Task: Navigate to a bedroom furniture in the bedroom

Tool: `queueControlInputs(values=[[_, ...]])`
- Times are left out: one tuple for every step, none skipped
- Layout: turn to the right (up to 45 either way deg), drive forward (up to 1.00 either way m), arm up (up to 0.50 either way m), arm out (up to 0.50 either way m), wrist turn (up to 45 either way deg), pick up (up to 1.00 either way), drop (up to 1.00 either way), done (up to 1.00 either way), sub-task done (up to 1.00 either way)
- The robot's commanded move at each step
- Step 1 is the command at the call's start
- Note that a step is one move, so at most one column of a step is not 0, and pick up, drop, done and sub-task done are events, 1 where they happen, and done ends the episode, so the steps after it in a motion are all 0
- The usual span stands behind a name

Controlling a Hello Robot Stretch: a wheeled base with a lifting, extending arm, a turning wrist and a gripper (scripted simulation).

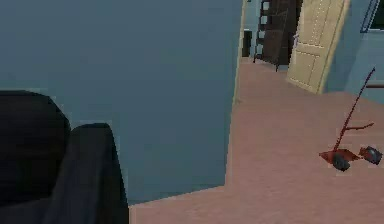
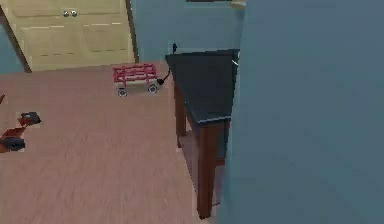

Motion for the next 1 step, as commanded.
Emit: queueControlInputs(values=[[30.0, 0.0, 0.0, 0.0, 0.0, 0.0, 0.0, 0.0, 0.0]])
